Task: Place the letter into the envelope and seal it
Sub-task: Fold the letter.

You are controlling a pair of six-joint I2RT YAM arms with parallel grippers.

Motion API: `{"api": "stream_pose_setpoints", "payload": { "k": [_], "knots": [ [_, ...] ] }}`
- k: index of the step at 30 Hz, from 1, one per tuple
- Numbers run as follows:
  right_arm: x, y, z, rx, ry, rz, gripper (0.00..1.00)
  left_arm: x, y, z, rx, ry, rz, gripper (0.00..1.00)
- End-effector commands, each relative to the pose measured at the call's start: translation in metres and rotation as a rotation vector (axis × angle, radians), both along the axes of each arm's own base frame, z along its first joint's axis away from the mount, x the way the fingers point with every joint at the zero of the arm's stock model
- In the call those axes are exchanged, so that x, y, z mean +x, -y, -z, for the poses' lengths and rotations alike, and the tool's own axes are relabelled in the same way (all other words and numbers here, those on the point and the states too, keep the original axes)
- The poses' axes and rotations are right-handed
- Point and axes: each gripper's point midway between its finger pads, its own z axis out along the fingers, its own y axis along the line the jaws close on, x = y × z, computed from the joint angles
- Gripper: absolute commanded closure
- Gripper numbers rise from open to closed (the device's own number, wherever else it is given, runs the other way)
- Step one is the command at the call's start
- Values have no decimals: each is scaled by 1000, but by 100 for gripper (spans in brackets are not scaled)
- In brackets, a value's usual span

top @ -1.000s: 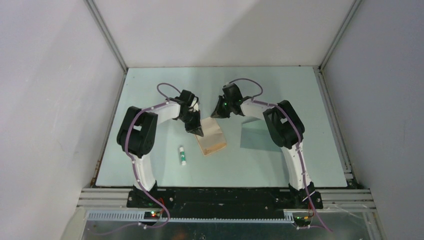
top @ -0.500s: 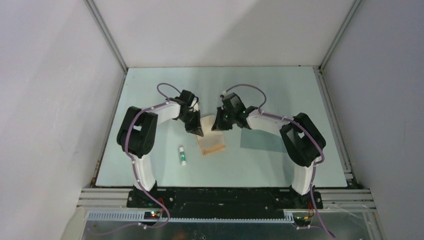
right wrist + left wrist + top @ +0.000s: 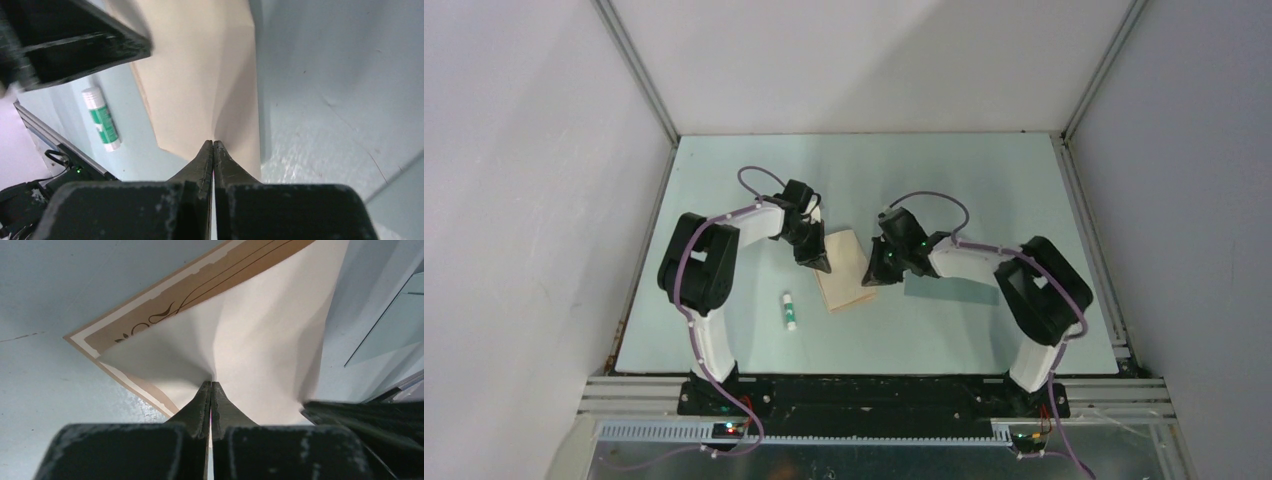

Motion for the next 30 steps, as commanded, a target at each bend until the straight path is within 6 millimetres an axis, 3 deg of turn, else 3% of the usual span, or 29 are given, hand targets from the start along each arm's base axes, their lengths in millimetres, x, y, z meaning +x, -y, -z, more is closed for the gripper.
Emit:
{"api": "stream_pose_setpoints", "payload": {
  "k": [1,3,6,9,15,21,25,27,28,30],
  "knots": [
    [9,8,-44,-11,144,9,100,-11,-17,16,78,-40,14,100],
    [5,11,-33,-30,126,3,100,-10,-16,15,74,-36,16,100],
    [-1,13,0,-68,62,-9,100,-10,-15,16,70,-39,16,100],
    [-6,18,15,-104,32,-8,100,-9,-15,15,69,-38,17,100],
    [1,25,-9,-119,106,1,100,-8,-14,14,66,-36,19,100],
    [1,30,-6,-137,97,-20,100,-8,-13,11,57,-32,21,100],
    [12,25,-36,-91,175,-6,100,-8,-13,7,59,-22,23,100],
    [16,23,-42,-75,195,-8,100,-7,-13,4,55,-18,23,100],
    [16,22,-40,-72,191,-13,100,-7,-13,3,53,-17,23,100],
    [12,22,-16,-107,145,-29,100,-7,-12,-2,44,-11,23,100]
  ]
}}
